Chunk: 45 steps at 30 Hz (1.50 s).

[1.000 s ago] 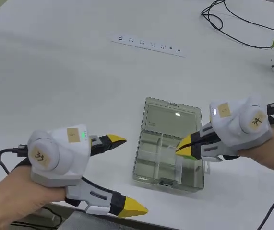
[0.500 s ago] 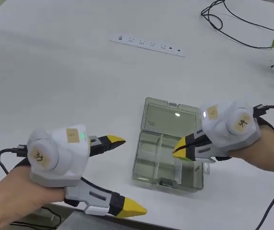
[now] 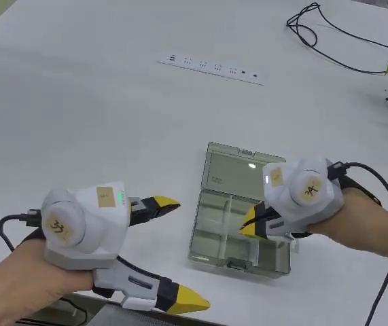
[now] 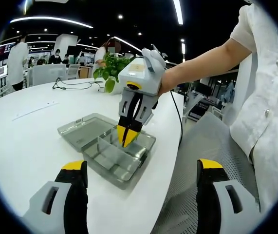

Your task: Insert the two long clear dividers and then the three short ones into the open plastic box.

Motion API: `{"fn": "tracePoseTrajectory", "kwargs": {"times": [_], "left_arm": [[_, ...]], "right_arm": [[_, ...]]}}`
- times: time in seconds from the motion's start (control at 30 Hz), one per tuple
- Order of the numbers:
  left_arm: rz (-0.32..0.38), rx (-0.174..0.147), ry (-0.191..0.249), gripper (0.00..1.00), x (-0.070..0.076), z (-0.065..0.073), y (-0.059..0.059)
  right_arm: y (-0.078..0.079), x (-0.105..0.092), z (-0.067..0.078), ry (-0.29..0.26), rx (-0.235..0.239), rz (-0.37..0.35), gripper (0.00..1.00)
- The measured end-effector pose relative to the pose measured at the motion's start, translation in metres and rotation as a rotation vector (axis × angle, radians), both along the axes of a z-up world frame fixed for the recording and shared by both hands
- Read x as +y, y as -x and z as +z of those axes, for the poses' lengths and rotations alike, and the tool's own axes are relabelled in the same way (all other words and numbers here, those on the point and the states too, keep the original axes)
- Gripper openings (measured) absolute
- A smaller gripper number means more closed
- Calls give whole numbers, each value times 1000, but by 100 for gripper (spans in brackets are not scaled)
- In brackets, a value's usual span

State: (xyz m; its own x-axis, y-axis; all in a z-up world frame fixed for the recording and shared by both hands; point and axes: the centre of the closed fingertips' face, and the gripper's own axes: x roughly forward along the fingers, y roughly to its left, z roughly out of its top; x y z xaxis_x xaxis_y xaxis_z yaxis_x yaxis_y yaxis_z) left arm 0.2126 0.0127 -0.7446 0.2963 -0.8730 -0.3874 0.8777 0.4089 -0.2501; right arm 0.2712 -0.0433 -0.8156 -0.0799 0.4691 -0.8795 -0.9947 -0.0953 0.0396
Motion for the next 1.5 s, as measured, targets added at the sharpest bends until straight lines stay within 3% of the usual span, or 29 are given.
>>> {"fn": "tracePoseTrajectory", "kwargs": {"times": [0.3,0.57,0.8,1.13,1.3,1.5], "left_arm": [[-2,0,-3,95,0,0,0],[-2,-2,-4,95,1,1,0],[-3,-1,-11,95,2,1,2],[-4,-10,-16,95,3,6,1],[-7,-17,-21,95,3,9,3],[-1,-20,-21,95,4,12,3]], "right_arm": [[1,0,-5,33,-21,20,2],[0,0,-4,22,-25,-1,3],[-4,1,16,-66,14,-98,8],[-13,-10,66,-252,46,-271,17],[-12,-37,80,-268,26,-308,21],[-10,-77,90,-250,-1,-360,31]]}}
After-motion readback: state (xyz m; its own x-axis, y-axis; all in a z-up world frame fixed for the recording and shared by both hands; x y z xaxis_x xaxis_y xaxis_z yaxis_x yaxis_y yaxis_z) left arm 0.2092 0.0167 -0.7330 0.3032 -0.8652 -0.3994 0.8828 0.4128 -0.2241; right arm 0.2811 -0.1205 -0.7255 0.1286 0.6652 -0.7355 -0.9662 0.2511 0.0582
